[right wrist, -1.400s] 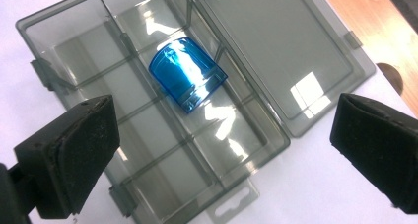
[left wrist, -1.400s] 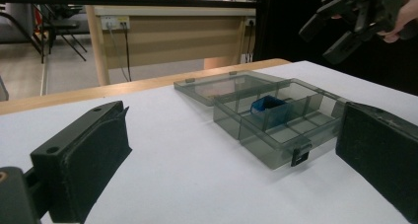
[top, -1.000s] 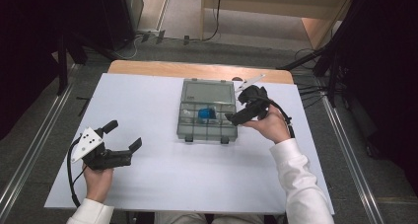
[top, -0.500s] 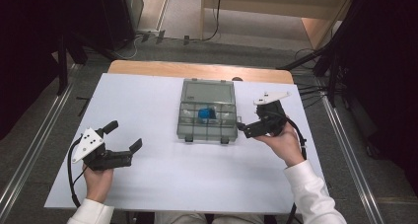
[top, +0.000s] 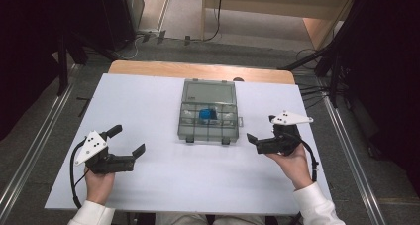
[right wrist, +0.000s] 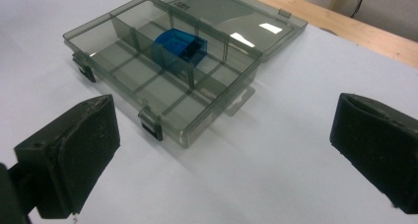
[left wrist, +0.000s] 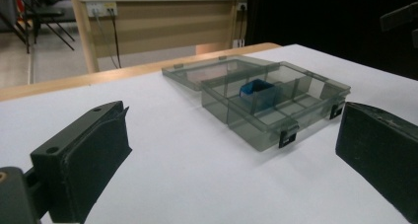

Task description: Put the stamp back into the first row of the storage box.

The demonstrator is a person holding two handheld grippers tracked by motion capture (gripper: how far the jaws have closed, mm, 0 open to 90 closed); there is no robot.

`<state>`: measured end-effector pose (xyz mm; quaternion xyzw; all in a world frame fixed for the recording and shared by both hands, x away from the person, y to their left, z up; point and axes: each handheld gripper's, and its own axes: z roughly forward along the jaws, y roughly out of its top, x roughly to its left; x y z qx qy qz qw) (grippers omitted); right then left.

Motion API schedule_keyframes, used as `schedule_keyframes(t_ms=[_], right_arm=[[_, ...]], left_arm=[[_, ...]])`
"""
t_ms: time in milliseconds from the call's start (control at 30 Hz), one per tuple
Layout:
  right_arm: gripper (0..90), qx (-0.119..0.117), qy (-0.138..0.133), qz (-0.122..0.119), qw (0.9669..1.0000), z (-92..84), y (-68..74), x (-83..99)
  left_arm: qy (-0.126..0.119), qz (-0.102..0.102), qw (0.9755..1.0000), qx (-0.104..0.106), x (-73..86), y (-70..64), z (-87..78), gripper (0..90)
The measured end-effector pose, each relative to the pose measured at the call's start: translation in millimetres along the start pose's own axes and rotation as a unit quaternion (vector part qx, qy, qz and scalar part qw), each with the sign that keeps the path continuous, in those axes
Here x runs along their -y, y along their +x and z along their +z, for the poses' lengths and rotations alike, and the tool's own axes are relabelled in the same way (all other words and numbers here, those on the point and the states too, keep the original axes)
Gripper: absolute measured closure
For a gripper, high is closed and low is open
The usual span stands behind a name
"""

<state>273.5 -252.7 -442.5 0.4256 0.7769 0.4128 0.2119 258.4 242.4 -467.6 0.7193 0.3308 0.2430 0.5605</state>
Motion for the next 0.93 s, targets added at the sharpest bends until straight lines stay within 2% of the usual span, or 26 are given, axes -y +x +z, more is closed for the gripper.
schedule_keyframes(t_ms=[133, 200, 233, 367, 500, 633, 733, 867, 933], right_arm=[[0.0, 0.015, -0.046, 0.002, 0.9988, -9.7, 0.7, 14.4], [0.0, 0.030, -0.080, 0.003, 0.9964, -16.2, -0.9, 25.5], [0.0, 0.030, -0.080, 0.003, 0.9964, -16.2, -0.9, 25.5], [0.0, 0.035, -0.129, 0.021, 0.9908, -23.6, -6.9, 47.3], [0.0, 0.034, -0.139, 0.030, 0.9892, -23.6, -8.5, 62.1], [0.0, 0.044, -0.124, 0.025, 0.9910, -18.0, -7.2, 76.9], [0.0, 0.044, -0.110, 0.031, 0.9925, -15.4, -7.3, 77.5], [0.0, 0.046, -0.136, 0.043, 0.9886, -20.3, -5.9, 77.1], [0.0, 0.047, -0.140, 0.043, 0.9881, -22.5, -4.3, 78.4]], left_arm=[[0.012, 0.013, 0.9998, -0.006, 1.3, -0.4, 0.9, 0.0], [0.014, 0.014, 0.9998, -0.008, 1.9, -0.7, 1.3, 0.0], [0.018, 0.013, 0.9997, -0.005, 2.1, -0.6, 1.2, 0.0], [0.021, 0.010, 0.9997, -0.001, 2.7, 0.3, 1.1, 0.0], [0.022, 0.007, 0.9997, -0.003, 3.5, 1.0, 0.8, 0.0], [0.019, 0.006, 0.9998, -0.003, 3.4, 1.9, 0.5, 0.0], [0.017, 0.001, 0.9999, 0.003, 2.9, 3.5, 1.9, 0.0], [0.009, -0.004, 1.0000, 0.003, 2.2, 5.1, 1.6, 0.0], [0.004, -0.008, 1.0000, 0.000, 1.8, 5.4, 1.7, 0.0]])
